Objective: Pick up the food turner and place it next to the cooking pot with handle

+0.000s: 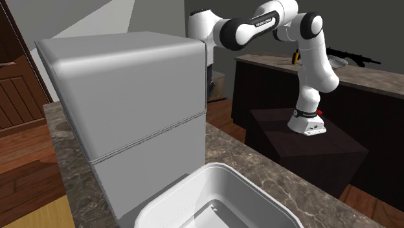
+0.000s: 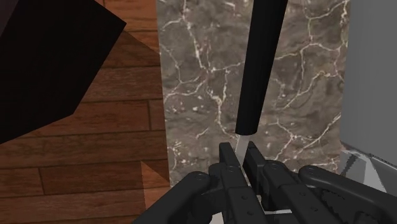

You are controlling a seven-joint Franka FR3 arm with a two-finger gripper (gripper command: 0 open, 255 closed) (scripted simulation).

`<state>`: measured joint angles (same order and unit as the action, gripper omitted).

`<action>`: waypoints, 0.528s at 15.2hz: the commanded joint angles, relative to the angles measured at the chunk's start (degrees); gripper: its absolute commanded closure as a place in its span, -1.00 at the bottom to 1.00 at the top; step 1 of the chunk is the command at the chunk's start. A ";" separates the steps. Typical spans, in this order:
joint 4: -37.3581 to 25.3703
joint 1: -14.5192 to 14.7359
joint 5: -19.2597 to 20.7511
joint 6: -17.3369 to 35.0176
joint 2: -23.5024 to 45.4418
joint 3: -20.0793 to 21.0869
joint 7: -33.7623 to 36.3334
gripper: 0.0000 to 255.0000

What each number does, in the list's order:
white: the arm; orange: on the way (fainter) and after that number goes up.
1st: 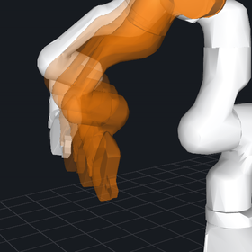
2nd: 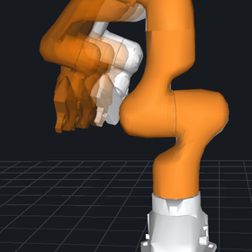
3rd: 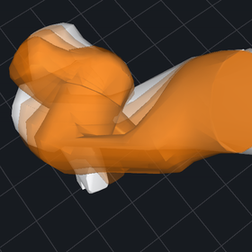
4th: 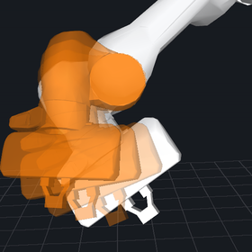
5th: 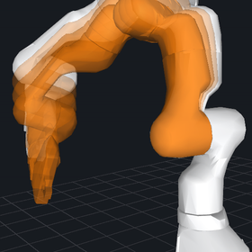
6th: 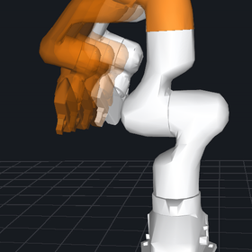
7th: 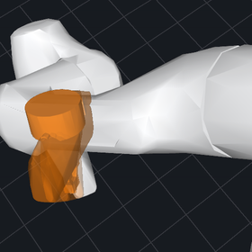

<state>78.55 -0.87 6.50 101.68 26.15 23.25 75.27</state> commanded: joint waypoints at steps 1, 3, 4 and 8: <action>-1.59 0.20 -0.01 -1.59 0.00 0.06 0.08 1.00; -3.21 0.37 -0.01 -3.16 0.05 0.10 0.10 1.00; -4.07 0.46 0.00 -3.96 0.10 0.12 0.11 1.00; -7.79 0.91 0.11 -7.26 0.49 0.16 0.18 1.00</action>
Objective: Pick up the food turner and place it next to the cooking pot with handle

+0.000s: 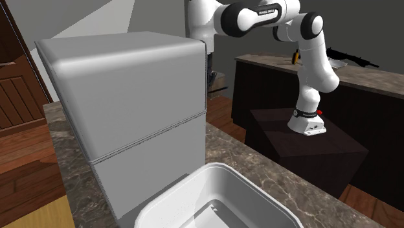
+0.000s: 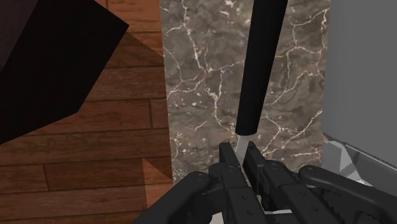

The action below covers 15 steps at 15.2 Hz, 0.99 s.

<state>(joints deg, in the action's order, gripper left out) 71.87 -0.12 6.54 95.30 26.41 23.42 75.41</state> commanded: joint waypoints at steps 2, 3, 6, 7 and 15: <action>-3.18 0.45 0.18 -2.62 0.56 0.02 0.08 1.00; -4.27 0.61 0.25 -3.52 0.76 0.02 0.11 1.00; -7.84 1.18 0.51 -6.30 1.53 0.01 0.19 1.00; -9.13 1.40 0.62 -7.28 1.85 0.00 0.22 1.00; -8.29 4.47 0.37 -8.24 -0.16 1.28 4.67 1.00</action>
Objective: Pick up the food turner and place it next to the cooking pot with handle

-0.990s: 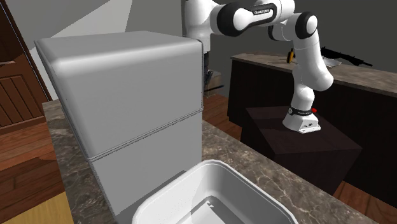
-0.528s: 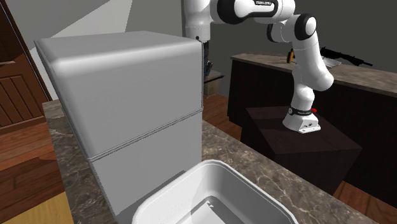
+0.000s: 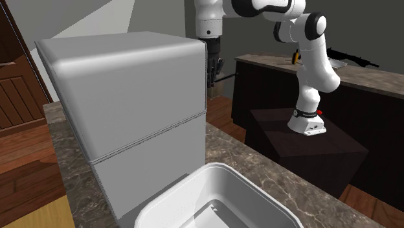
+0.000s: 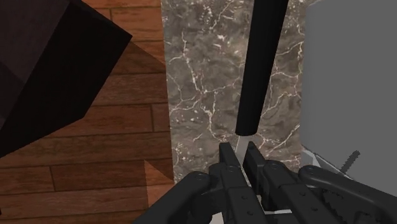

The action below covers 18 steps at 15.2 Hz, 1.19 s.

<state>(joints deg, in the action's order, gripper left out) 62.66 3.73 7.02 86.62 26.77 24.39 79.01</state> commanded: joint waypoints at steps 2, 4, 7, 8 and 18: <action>2.71 1.96 -0.29 1.23 -1.60 0.98 3.32 1.00; 4.00 3.45 -0.36 1.84 -2.37 1.63 5.59 1.00; 5.11 5.90 -0.26 2.46 -2.96 2.60 9.10 1.00; 5.26 6.77 -0.18 2.59 -3.02 2.92 10.29 1.00; 0.96 17.47 2.42 1.76 0.39 5.55 22.48 1.00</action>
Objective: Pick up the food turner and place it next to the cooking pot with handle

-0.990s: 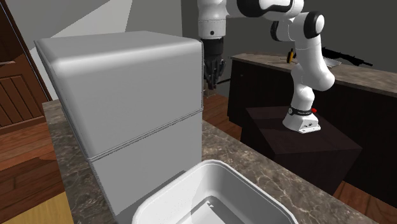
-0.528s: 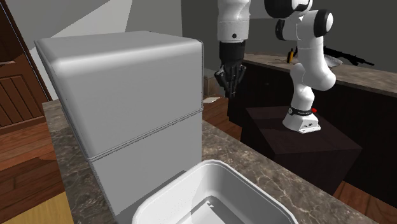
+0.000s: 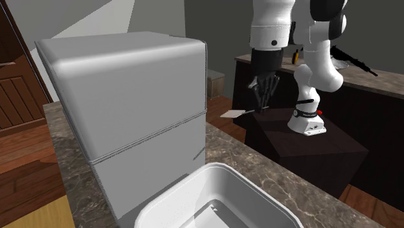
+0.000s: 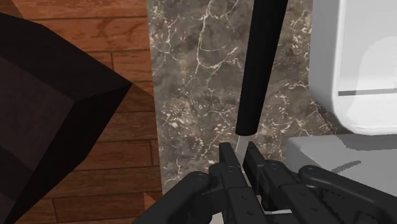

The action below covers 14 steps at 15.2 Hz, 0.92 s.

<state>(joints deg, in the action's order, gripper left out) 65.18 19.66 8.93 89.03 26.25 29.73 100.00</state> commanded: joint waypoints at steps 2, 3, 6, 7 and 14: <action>-3.89 4.21 1.43 -1.38 2.53 0.54 3.90 1.00; -5.30 5.64 1.93 -1.85 3.47 0.64 5.08 1.00; -10.75 10.38 3.65 -3.78 6.95 0.77 8.47 1.00; -13.12 12.17 4.31 -4.65 8.39 0.71 9.52 1.00; -6.77 12.02 4.09 0.80 7.65 1.03 11.14 1.00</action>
<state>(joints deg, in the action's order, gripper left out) 56.64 32.11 13.19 88.51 34.34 30.68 111.07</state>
